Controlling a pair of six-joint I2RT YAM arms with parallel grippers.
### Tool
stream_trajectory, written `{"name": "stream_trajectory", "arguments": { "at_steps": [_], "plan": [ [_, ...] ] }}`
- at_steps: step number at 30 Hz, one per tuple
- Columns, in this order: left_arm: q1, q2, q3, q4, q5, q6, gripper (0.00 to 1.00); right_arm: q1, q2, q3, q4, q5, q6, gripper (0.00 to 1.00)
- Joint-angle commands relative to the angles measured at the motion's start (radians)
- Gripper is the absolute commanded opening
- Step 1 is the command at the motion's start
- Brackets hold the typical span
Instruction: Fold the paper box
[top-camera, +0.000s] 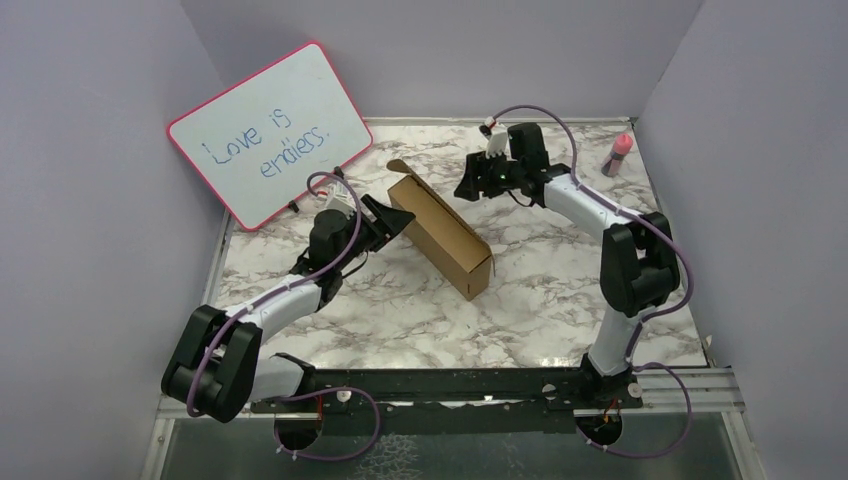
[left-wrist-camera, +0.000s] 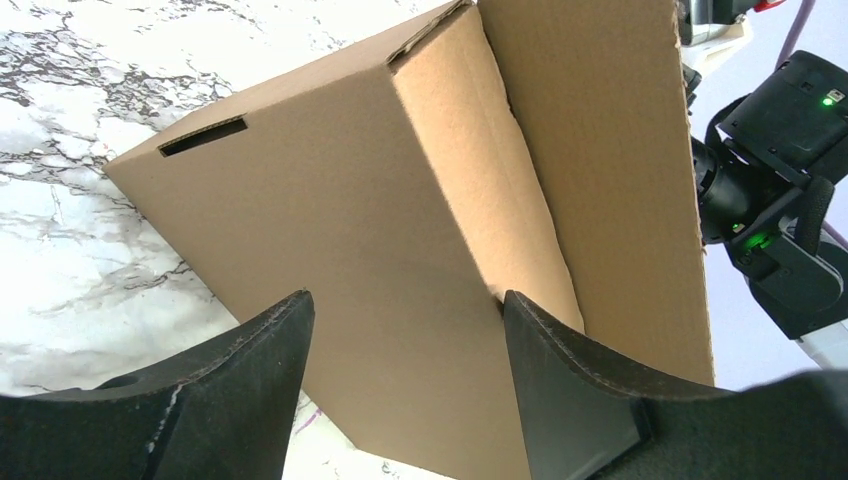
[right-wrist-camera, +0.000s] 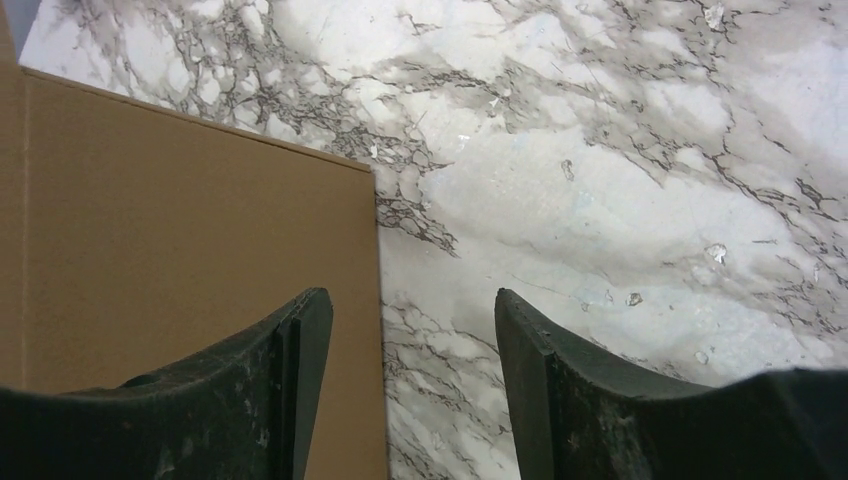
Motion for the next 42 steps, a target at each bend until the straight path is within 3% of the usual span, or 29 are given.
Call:
{"name": "stream_trajectory", "arguments": {
  "at_steps": [1,11,16,21,27,30,36,42],
  "plan": [
    [0.008,0.000,0.030,-0.013,0.030,0.030,0.72,-0.007,-0.082,-0.016,-0.022,0.039,-0.013,0.67],
    [0.034,0.011,0.052,-0.024,0.065,0.045,0.78,-0.007,-0.132,-0.044,-0.036,0.019,-0.012,0.70],
    [0.078,-0.014,0.075,-0.082,0.096,0.089,0.79,-0.007,-0.155,-0.046,-0.037,0.094,-0.020,0.70],
    [0.155,-0.025,0.203,-0.337,0.127,0.255,0.84,-0.007,-0.198,-0.023,-0.090,0.187,-0.036,0.71],
    [0.197,0.013,0.420,-0.637,0.103,0.558,0.98,-0.007,-0.319,-0.022,-0.195,0.277,-0.009,0.74],
    [0.207,0.076,0.539,-0.742,0.122,0.692,0.99,-0.007,-0.389,-0.022,-0.272,0.309,-0.005,0.78],
    [0.220,0.207,0.722,-0.863,0.227,0.867,0.99,-0.006,-0.551,-0.062,-0.346,0.248,0.003,0.82],
    [0.228,0.282,0.777,-0.864,0.355,0.876,0.97,0.015,-0.682,-0.136,-0.397,0.131,0.031,0.85]
  ]
}}
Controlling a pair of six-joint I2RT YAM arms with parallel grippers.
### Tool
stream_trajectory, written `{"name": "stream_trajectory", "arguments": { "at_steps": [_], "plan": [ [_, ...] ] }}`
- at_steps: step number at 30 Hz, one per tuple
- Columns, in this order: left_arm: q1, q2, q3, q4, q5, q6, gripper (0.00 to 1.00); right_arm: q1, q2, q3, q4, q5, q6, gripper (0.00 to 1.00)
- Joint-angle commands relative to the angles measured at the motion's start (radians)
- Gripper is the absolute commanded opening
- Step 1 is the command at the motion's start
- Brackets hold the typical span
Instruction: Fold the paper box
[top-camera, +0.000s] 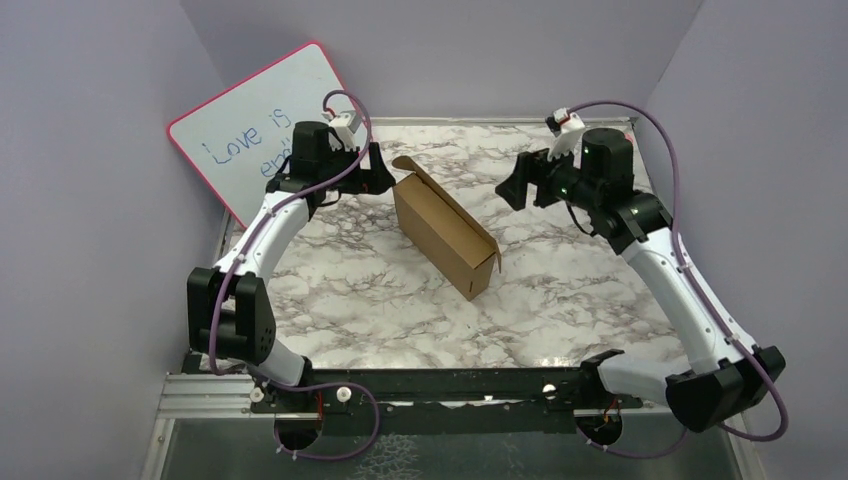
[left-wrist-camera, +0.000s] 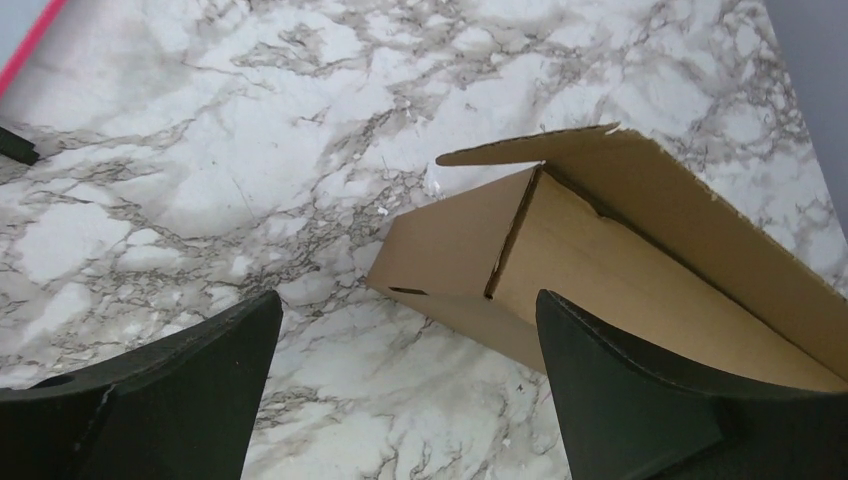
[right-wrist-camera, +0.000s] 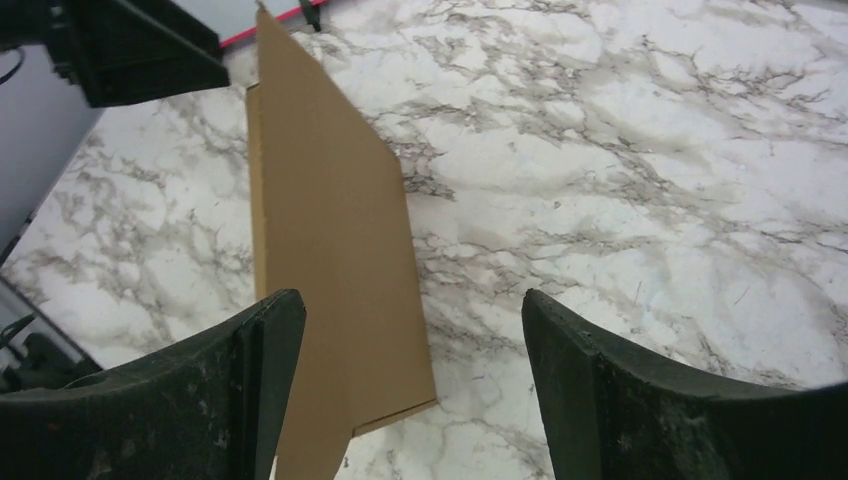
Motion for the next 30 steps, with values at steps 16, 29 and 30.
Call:
{"name": "stream_trajectory", "arguments": {
  "at_steps": [16,29,30],
  "plan": [
    [0.005,0.150,0.114,-0.019,0.286,0.029,0.88,0.087,-0.214,-0.130,-0.276,-0.110,0.041,0.85],
    [-0.020,0.191,0.114,0.005,0.323,-0.008,0.81,0.260,-0.112,-0.149,-0.242,0.073,0.054,0.63],
    [-0.023,0.191,0.112,0.008,0.326,-0.014,0.80,0.266,-0.102,-0.152,-0.239,0.093,0.053,0.60]
  ]
}}
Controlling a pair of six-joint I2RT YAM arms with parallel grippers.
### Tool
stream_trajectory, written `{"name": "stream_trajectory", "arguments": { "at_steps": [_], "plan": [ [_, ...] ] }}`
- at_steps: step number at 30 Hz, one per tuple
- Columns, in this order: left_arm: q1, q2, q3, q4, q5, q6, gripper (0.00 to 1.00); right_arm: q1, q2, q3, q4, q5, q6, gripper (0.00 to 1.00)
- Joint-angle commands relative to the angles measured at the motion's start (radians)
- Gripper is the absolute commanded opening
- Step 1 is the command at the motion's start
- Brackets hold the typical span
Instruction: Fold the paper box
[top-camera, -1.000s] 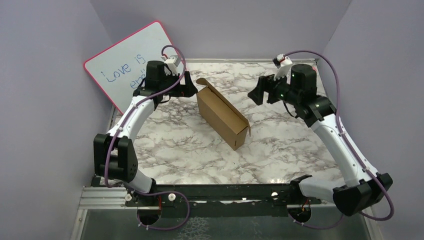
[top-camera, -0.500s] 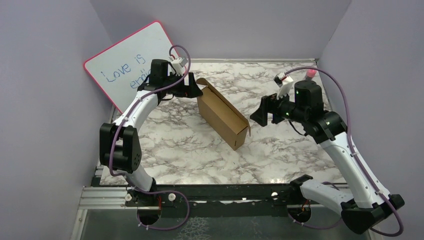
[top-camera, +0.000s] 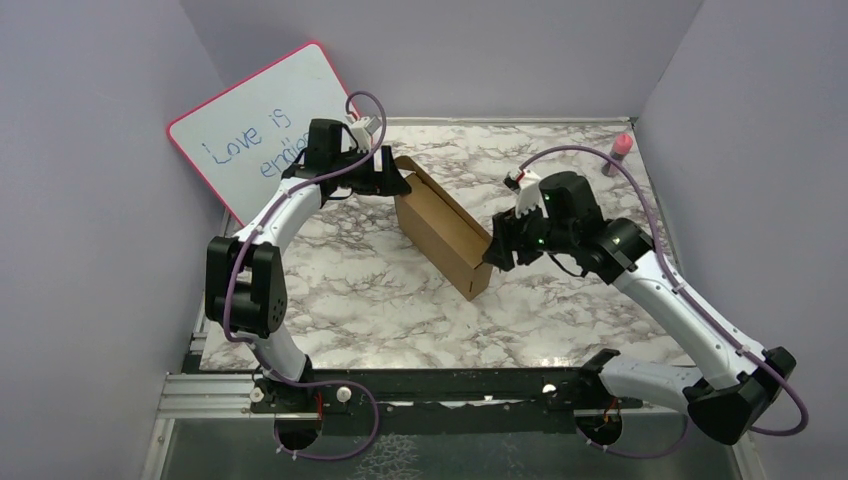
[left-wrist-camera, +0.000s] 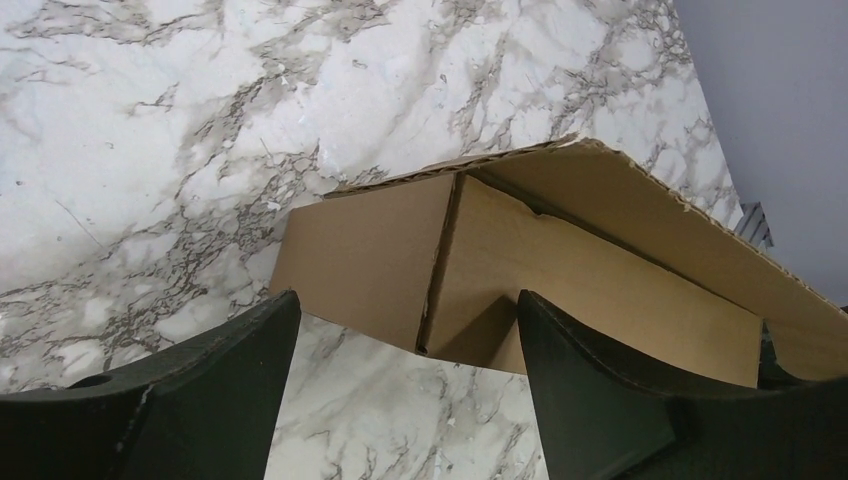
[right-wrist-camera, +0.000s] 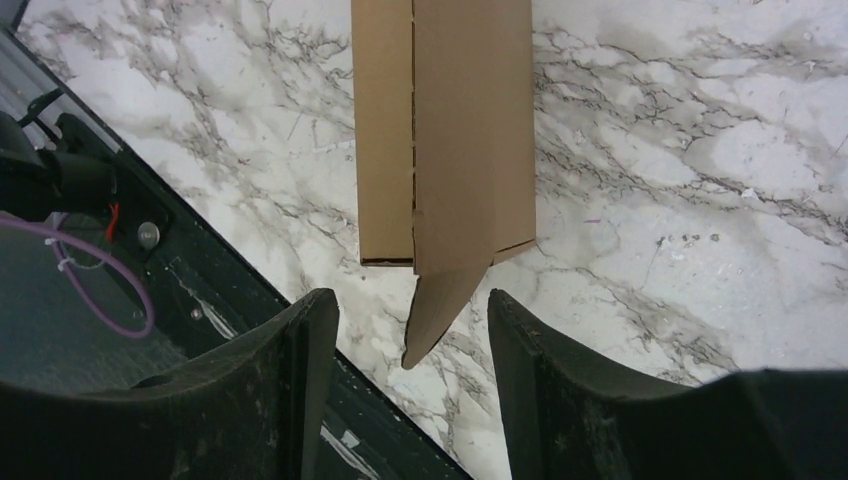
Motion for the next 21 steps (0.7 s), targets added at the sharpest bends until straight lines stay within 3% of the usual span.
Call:
{"name": "stream_trajectory", "arguments": {
  "at_steps": [1,7,9,21],
  "plan": [
    [-0.015,0.008,0.016,0.037,0.053,-0.021,0.79,0.033,0.040,-0.015,0.017,0.123,0.010,0.57],
    [-0.043,-0.004,-0.018,0.058,0.058,-0.061,0.72,0.036,0.078,-0.017,0.037,0.189,-0.007,0.27],
    [-0.046,-0.018,-0.036,0.073,0.054,-0.093,0.70,0.036,0.095,-0.014,0.050,0.199,-0.015,0.21],
    [-0.083,-0.201,-0.240,0.198,-0.036,-0.273,0.63,0.036,0.235,0.062,0.147,0.247,-0.101,0.15]
  ]
}}
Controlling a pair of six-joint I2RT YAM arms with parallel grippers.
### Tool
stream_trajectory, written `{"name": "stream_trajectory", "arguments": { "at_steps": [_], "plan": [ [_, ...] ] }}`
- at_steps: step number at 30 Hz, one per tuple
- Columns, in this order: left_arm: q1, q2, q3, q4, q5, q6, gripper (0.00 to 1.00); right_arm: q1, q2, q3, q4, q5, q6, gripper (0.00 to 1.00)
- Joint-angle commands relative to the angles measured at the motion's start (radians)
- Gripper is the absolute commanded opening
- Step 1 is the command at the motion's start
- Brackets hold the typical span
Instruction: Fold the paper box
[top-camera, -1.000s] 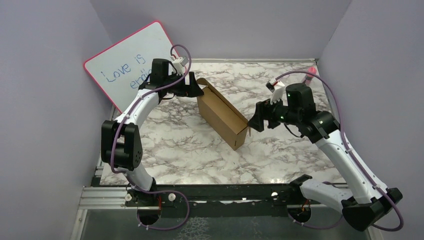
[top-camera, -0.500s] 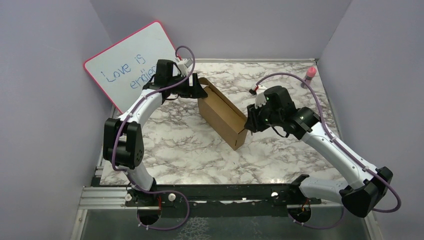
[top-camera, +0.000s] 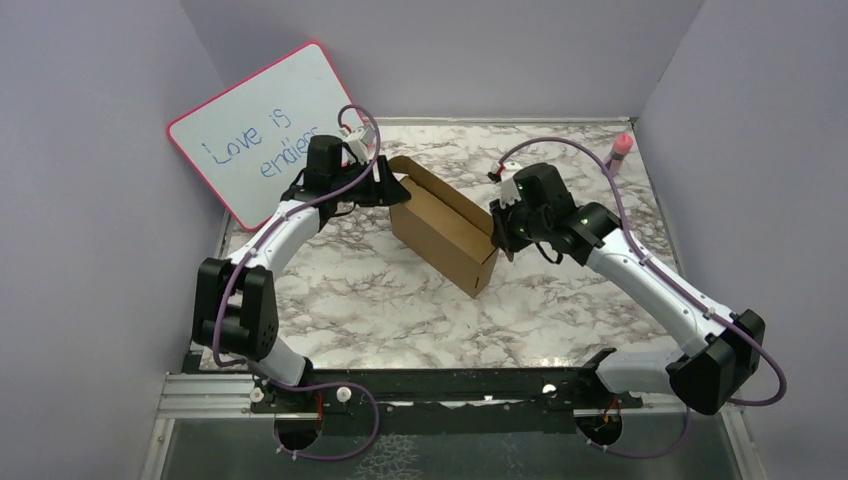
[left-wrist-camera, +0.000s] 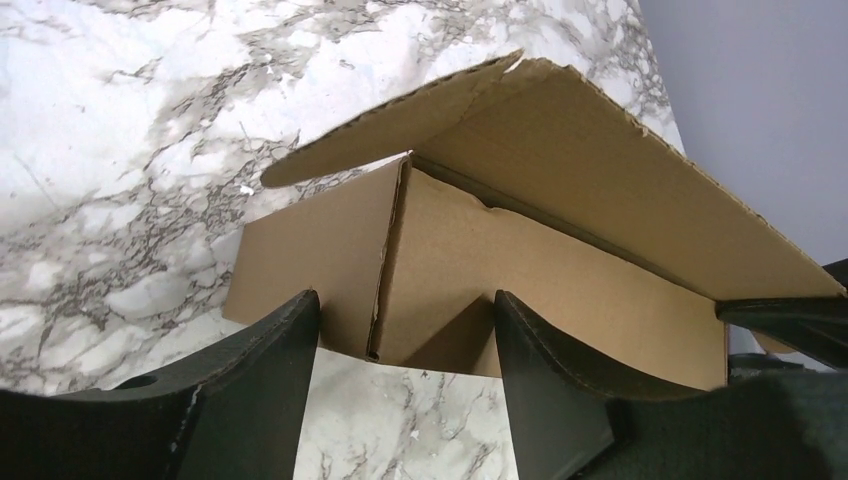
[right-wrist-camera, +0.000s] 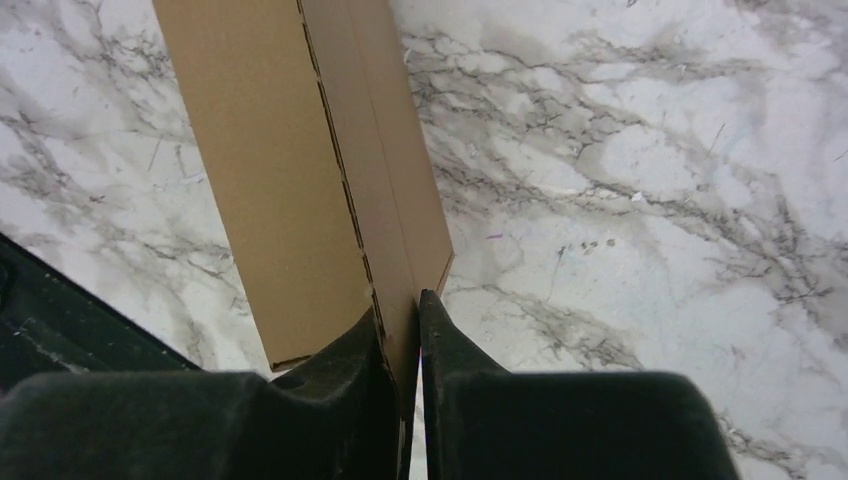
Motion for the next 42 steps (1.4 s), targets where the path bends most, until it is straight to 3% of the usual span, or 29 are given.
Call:
{"name": "stream_trajectory", "arguments": {
  "at_steps": [1,11,19,32,37,42],
  "plan": [
    [-0.038,-0.104,-0.086,0.052,0.015,-0.141,0.63,0.005,0.085,0.057,0.107,0.044,-0.061,0.15],
    [-0.047,-0.286,-0.287,0.130,-0.083,-0.305,0.63,0.005,0.253,0.169,0.171,0.023,-0.207,0.13],
    [-0.047,-0.363,-0.354,0.152,-0.118,-0.329,0.66,0.003,0.352,0.275,0.199,-0.026,-0.339,0.16],
    [-0.019,-0.286,-0.215,0.003,-0.289,-0.168,0.77,-0.014,0.320,0.210,0.211,-0.089,-0.409,0.17],
    [0.043,-0.295,-0.124,-0.107,-0.320,-0.062,0.87,-0.018,0.323,0.203,0.213,-0.081,-0.414,0.17],
    [0.110,-0.284,-0.009,-0.230,-0.303,0.089,0.90,-0.019,0.330,0.204,0.210,-0.094,-0.419,0.17]
  ]
}}
